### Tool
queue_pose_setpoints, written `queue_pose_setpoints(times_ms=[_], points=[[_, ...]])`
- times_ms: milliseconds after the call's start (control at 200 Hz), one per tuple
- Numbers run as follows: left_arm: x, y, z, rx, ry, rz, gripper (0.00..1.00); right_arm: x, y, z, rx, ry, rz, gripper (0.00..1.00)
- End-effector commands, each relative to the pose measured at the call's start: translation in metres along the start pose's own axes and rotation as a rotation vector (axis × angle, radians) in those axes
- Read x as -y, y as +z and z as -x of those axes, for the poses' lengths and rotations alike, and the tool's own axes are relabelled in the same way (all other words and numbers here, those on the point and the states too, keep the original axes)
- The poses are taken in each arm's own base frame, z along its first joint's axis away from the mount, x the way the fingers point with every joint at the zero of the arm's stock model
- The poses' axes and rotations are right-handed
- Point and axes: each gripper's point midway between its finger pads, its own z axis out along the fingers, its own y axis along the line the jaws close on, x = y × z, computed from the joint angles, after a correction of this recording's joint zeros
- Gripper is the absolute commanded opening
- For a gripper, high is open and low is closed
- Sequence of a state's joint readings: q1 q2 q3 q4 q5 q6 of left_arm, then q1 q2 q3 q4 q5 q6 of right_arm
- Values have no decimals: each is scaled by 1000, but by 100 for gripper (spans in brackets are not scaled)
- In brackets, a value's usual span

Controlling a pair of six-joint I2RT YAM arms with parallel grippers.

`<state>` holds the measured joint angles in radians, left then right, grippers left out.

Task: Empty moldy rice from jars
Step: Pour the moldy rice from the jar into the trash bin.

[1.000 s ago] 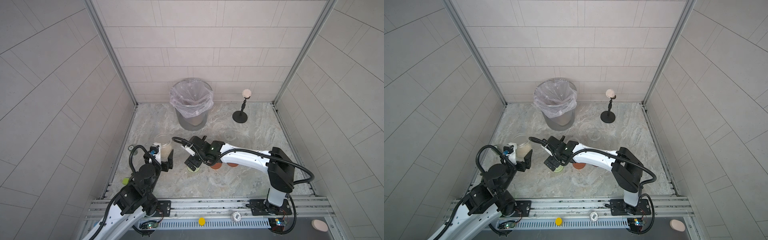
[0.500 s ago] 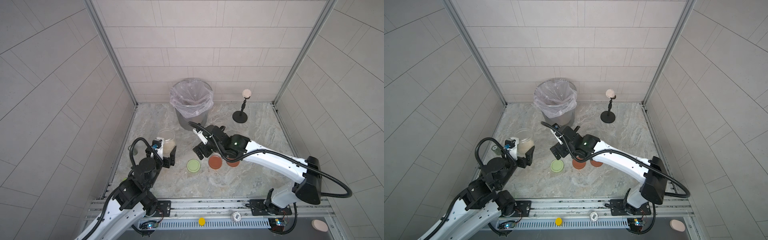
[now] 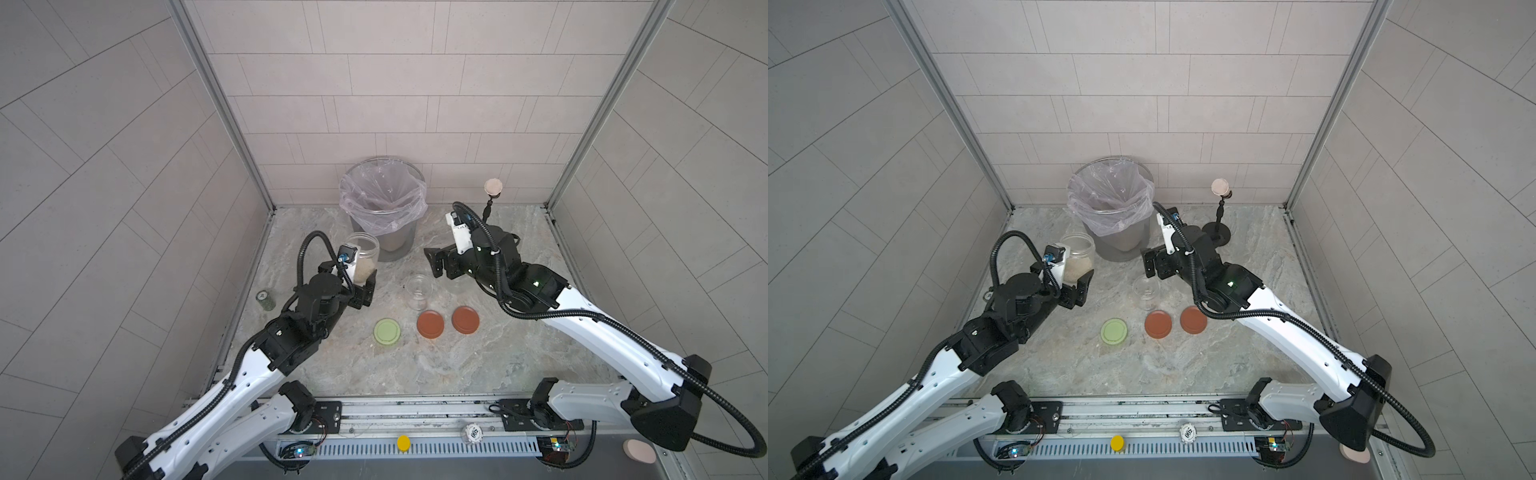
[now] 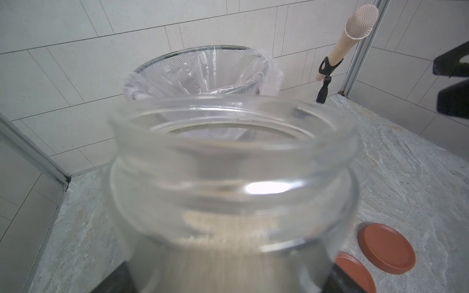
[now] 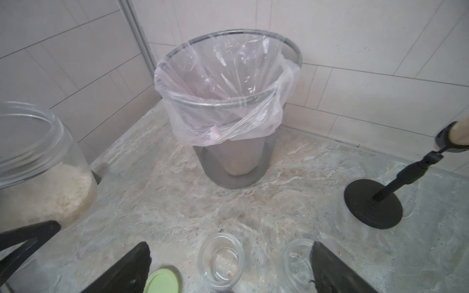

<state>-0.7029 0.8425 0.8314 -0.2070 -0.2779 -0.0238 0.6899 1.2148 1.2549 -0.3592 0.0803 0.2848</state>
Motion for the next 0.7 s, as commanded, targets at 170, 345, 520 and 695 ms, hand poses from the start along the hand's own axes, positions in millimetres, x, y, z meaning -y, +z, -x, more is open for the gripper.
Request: queue_pose_setpoints(times_ms=[170,345,520,695], points=[[23,17,99,213,15,-89,15,-16,-4,38,64,-21,161,100],[31,34,109,201,24,-154,15,-48,-5,58,84,89,338,100],[23,41,101,210,4,-182,15,-71,1,75,92,183,461,100],[19,45,97,207,-18,-225,15,-83,19,79,72,229,515,100]])
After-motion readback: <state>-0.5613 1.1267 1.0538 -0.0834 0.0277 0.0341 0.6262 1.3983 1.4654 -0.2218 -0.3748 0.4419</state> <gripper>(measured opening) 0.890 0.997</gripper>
